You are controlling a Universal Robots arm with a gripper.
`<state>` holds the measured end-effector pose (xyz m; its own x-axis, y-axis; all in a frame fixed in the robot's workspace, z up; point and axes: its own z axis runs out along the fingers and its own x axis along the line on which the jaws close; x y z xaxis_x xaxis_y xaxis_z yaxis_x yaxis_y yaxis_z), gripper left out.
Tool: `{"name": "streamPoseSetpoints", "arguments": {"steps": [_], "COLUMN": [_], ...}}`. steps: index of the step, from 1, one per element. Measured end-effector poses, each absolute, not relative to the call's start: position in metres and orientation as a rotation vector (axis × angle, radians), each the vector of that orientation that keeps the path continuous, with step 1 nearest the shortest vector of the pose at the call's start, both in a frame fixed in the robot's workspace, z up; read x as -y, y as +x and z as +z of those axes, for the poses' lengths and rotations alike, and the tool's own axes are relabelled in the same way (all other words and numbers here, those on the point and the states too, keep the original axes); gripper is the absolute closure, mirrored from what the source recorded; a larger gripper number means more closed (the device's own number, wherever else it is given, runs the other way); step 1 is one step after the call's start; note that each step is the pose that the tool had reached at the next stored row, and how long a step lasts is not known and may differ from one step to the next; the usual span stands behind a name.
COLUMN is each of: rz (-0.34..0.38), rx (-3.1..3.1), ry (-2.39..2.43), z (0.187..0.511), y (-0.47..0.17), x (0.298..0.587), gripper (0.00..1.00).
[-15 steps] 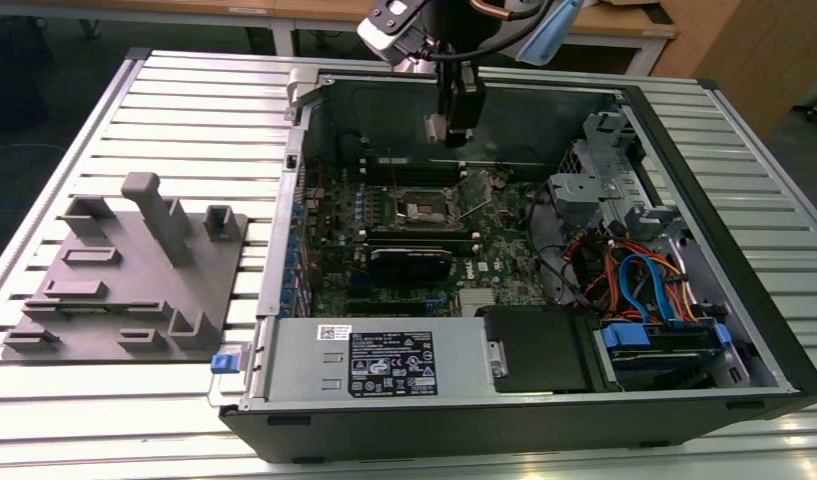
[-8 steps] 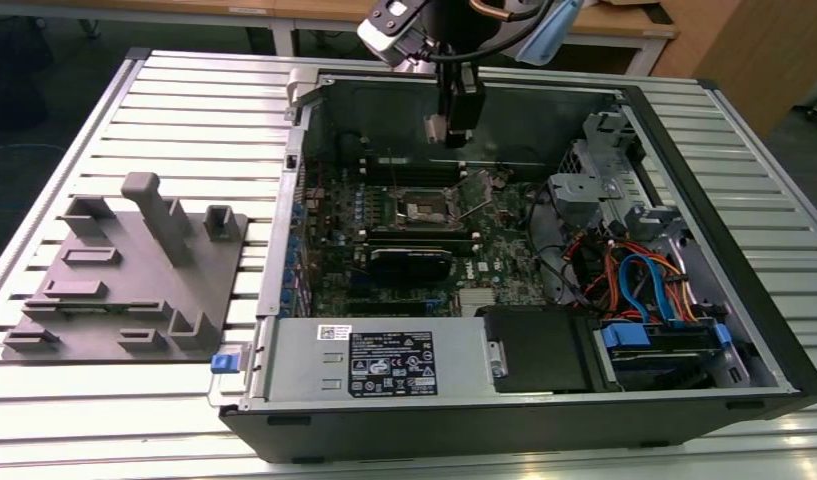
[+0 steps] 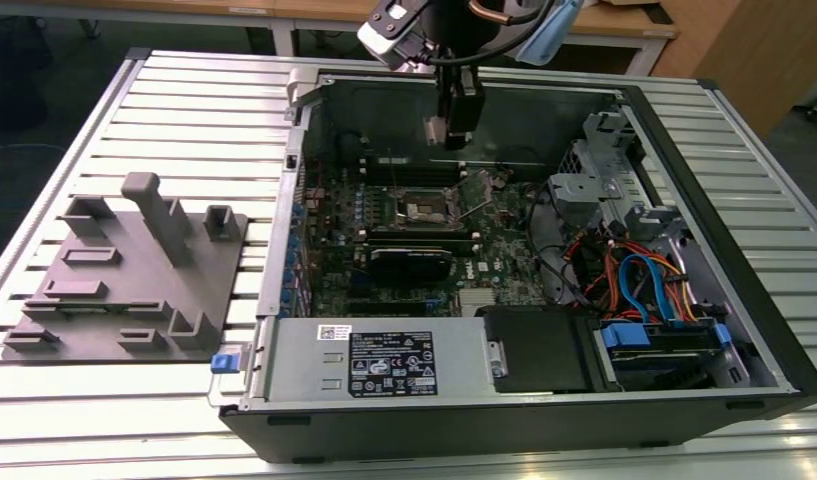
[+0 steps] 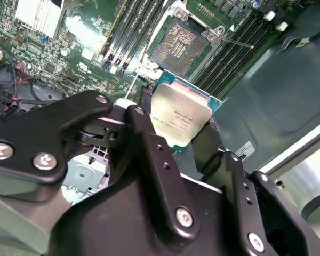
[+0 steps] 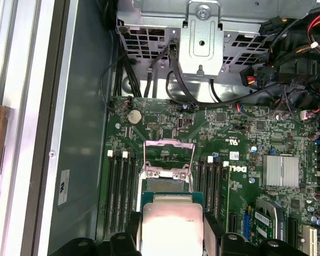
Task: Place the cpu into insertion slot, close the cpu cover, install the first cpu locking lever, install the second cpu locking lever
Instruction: 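Place the cpu into insertion slot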
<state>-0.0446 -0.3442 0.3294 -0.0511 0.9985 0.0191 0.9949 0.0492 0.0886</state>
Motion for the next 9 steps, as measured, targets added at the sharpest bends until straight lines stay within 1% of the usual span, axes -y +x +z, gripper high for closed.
{"name": "streamPoseSetpoints", "arguments": {"steps": [2,4,9], "rz": [0.120,0.120,0.120], "rx": [-2.241,-2.241,-2.241], "ry": [2.131,2.131,2.131], "z": [0.3292,0.3221,0.3212], "y": [-0.0446,-0.0446,-0.0446], "x": [0.3442,0.3442,0.3442], "gripper": [0.46,0.46,0.46]}}
